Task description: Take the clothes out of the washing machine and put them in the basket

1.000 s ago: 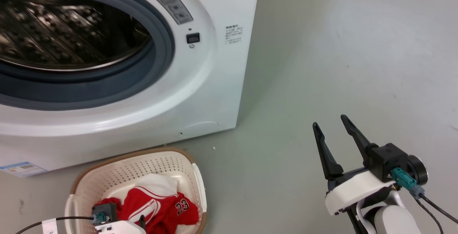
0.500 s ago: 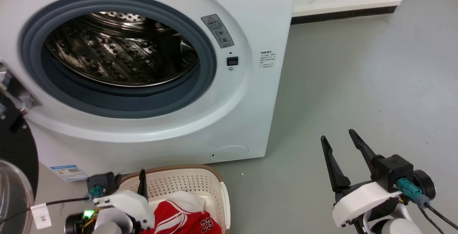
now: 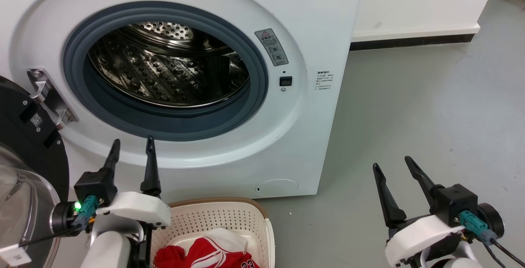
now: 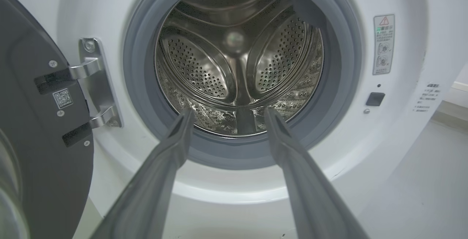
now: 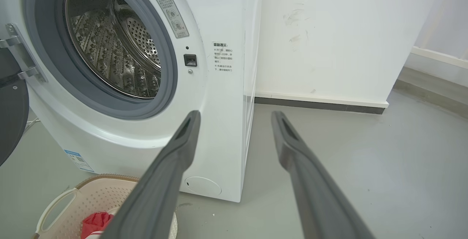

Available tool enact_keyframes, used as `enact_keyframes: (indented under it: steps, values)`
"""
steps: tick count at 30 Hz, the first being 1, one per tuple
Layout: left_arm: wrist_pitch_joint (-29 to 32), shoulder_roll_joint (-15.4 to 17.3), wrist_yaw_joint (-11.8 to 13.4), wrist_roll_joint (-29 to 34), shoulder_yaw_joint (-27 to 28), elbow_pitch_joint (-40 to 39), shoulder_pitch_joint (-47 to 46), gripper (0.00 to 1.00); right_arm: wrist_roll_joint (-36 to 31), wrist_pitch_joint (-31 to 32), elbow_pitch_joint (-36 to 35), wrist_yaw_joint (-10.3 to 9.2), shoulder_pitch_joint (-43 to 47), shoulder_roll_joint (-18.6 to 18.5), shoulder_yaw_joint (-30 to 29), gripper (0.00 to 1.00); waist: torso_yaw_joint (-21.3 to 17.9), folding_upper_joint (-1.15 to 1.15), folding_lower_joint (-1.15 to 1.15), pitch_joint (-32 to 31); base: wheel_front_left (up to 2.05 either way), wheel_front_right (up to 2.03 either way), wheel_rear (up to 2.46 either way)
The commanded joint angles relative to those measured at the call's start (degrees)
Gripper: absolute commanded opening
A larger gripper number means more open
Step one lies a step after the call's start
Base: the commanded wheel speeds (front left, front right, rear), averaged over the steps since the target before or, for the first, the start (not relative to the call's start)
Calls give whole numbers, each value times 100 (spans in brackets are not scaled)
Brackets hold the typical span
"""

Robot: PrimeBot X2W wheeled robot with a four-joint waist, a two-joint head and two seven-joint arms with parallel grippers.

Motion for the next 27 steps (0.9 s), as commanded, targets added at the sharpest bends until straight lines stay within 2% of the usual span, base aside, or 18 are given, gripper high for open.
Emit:
enact_keyframes:
  steps: [1,9,15,27]
  values:
    - [-13,51,44,86,54,-197,119,100,-34,-26,-34,-6,87,5,-24,100,10,0,0,-41,0,0,0]
    - [184,332,214,377,8,-1090,752,100,-75,-32,-140,-5,274,5,-151,100,103,0,0,-215,0,0,0]
    - [478,383,343,446,-92,-1596,1318,100,-105,14,-245,-5,428,5,-234,100,176,0,0,-342,0,0,0]
    - [586,283,391,325,-208,-1612,1573,100,-156,98,-313,-6,546,5,-146,100,238,0,0,-510,0,0,0]
